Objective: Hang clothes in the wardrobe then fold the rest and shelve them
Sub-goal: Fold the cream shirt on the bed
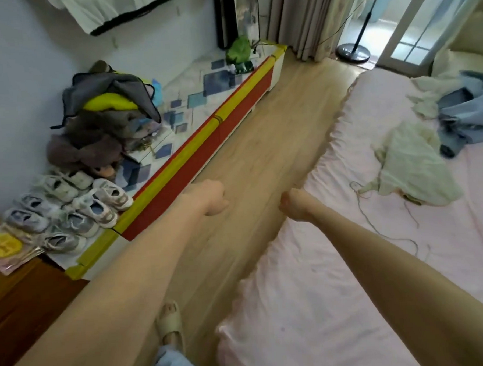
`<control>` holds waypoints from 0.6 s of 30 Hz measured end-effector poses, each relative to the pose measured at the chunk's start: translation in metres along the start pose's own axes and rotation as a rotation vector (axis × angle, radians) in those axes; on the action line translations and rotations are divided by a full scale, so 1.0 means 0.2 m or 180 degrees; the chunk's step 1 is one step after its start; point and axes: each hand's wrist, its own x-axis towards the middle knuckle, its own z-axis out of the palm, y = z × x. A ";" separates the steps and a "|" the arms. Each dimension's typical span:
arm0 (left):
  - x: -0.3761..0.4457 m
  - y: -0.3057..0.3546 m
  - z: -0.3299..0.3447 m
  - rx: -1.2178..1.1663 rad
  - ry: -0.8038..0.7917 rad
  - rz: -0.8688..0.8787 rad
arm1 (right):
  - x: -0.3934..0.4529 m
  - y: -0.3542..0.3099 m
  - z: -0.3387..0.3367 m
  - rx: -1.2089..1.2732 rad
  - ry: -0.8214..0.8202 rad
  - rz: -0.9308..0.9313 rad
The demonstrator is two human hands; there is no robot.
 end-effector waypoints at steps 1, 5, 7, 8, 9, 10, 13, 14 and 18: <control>0.12 -0.16 -0.04 0.0074 -0.0080 0.0089 | 0.15 -0.14 0.00 0.0007 -0.0007 0.0099; 0.42 -0.53 -0.17 0.0260 -0.0203 0.0402 | 0.48 -0.49 -0.06 0.0321 0.0079 0.0350; 0.54 -0.66 -0.26 0.0546 -0.0310 0.0535 | 0.59 -0.60 -0.12 0.0432 0.0040 0.0442; 0.59 -0.69 -0.29 0.0632 -0.0334 0.0602 | 0.60 -0.62 -0.15 0.0495 0.0000 0.0535; 0.65 -0.71 -0.32 0.0705 -0.0342 0.0641 | 0.63 -0.62 -0.17 0.0534 0.0064 0.0588; 0.75 -0.72 -0.37 0.0769 -0.0313 0.0743 | 0.66 -0.60 -0.22 0.0660 0.0130 0.0725; 1.01 -0.62 -0.50 0.0878 -0.0265 0.1049 | 0.69 -0.46 -0.30 0.0921 0.0383 0.0989; 1.10 -0.53 -0.54 0.0933 -0.0268 0.1194 | 0.68 -0.39 -0.33 0.1030 0.0451 0.1148; 1.32 -0.18 -0.67 0.1207 -0.0317 0.1743 | 0.61 -0.08 -0.31 0.1428 0.0635 0.1789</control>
